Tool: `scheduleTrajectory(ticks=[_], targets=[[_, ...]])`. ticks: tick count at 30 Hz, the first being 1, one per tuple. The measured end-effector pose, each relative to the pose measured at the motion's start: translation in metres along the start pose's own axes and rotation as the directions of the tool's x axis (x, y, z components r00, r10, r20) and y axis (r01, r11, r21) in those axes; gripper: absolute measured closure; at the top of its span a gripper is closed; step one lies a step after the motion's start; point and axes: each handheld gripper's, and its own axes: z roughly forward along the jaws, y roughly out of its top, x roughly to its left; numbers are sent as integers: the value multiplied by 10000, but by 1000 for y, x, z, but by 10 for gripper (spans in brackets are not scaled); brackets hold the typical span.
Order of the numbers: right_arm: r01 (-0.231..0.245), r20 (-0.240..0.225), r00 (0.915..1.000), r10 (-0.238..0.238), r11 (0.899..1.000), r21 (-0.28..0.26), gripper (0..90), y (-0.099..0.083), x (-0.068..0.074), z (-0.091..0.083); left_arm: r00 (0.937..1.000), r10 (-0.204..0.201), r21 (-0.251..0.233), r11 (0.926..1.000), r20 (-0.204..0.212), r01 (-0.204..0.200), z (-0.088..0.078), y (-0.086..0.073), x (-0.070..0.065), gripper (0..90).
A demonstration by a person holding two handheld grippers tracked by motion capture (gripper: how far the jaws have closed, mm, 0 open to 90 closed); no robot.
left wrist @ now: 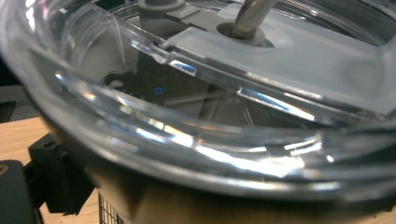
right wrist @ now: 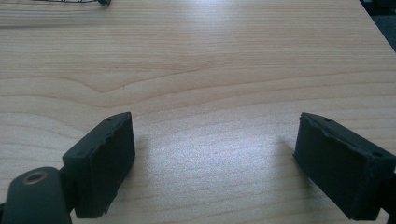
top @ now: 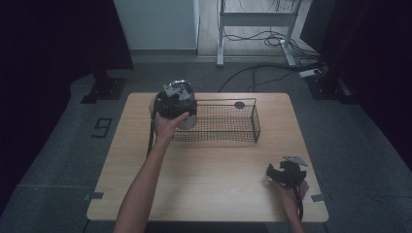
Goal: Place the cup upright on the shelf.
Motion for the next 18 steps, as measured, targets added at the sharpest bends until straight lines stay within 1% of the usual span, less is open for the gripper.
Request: scheduleTrajectory(ticks=[2, 5, 10, 14, 18], targets=[[4, -3, 10000, -4, 10000, 4, 120, 0, 0, 0, 10000, -1, 53, 10000, -87, 2, 4, -1, 0, 38], [6, -1, 10000, -6, 10000, 4, 120, 0, 0, 0, 9996, -117, 163, 9998, -273, 121, 11, -3, 0, 38], [7, -2, 10000, -7, 10000, 1, 120, 0, 0, 0, 9996, 10, 312, 9995, -299, -1, 21, -6, 1, 38], [7, -1, 10000, -7, 10000, 3, 120, 0, 0, 0, 9996, -255, 245, 9994, -147, 259, 26, -6, 0, 38], [7, -3, 10000, -7, 10000, 2, 120, 0, 0, 0, 9995, -117, 359, 9993, -284, 127, 33, -9, -1, 38]])
